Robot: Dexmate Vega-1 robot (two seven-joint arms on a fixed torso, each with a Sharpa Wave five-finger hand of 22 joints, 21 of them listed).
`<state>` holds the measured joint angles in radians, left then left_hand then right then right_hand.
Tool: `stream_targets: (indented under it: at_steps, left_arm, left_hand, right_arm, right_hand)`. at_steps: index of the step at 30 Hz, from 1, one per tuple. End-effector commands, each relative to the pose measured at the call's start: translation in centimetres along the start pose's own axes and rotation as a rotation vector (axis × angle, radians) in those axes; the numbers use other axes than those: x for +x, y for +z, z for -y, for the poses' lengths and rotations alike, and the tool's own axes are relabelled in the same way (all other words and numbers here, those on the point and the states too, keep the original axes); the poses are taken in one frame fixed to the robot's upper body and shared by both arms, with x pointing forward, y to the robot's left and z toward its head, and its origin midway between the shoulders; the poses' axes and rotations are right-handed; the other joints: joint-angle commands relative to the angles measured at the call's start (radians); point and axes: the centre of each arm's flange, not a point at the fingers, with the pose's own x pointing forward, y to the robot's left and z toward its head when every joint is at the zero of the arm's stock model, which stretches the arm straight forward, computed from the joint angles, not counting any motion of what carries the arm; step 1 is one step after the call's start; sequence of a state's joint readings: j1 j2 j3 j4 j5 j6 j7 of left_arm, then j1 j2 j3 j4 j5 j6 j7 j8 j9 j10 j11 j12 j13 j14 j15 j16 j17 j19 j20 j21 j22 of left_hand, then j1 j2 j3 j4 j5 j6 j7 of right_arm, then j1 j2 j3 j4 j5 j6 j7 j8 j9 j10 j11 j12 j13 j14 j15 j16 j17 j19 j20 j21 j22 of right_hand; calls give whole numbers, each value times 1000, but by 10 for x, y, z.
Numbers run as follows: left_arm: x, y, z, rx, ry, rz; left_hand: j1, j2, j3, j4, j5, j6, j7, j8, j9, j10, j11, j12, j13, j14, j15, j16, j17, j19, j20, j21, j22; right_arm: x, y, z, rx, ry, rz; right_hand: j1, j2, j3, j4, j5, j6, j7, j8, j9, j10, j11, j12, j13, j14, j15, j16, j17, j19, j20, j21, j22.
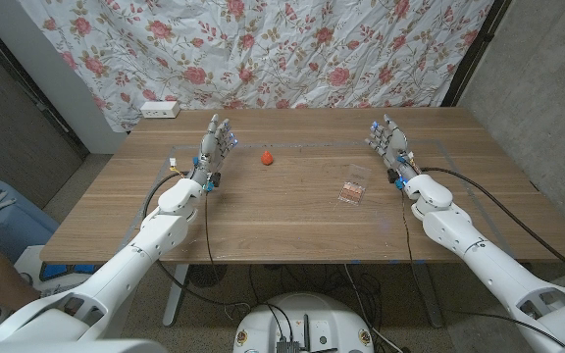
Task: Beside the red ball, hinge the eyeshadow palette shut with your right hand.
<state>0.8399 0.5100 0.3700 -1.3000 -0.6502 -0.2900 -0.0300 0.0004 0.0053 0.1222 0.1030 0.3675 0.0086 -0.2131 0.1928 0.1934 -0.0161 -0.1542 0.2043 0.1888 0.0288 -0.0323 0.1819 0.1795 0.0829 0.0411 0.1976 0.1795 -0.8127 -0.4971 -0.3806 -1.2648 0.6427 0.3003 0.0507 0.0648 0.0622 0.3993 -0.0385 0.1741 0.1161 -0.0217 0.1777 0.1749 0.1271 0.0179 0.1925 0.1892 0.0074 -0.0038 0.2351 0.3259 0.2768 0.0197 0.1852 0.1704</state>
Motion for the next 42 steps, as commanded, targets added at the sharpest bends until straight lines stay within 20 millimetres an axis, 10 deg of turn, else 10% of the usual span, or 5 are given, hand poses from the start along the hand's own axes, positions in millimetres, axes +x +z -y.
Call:
stream_targets:
  at_steps: [1,42]
  left_arm:
    - [0,0,0,0,0,0]
    - [0,0,0,0,0,0]
  left_hand:
    - [5,10,8,-2,7,-1,-6,5,4,0,-8,5,4,4,-23,6,5,7,2,4,3]
    - [5,9,8,-2,7,-2,-6,5,4,2,-9,5,4,5,-22,6,5,8,1,4,3]
  right_arm:
    - [6,2,1,-20,12,13]
    - [-32,25,15,-250,30,-10]
  right_hand:
    - [-2,8,7,-2,7,7,-2,7,2,6,0,7,3,6,-3,2,2,8,1,5,2]
    - [2,19,5,-24,7,8,-8,6,1,37,-23,11,-1,4,-27,-10,-22,-81,-34,-13,0]
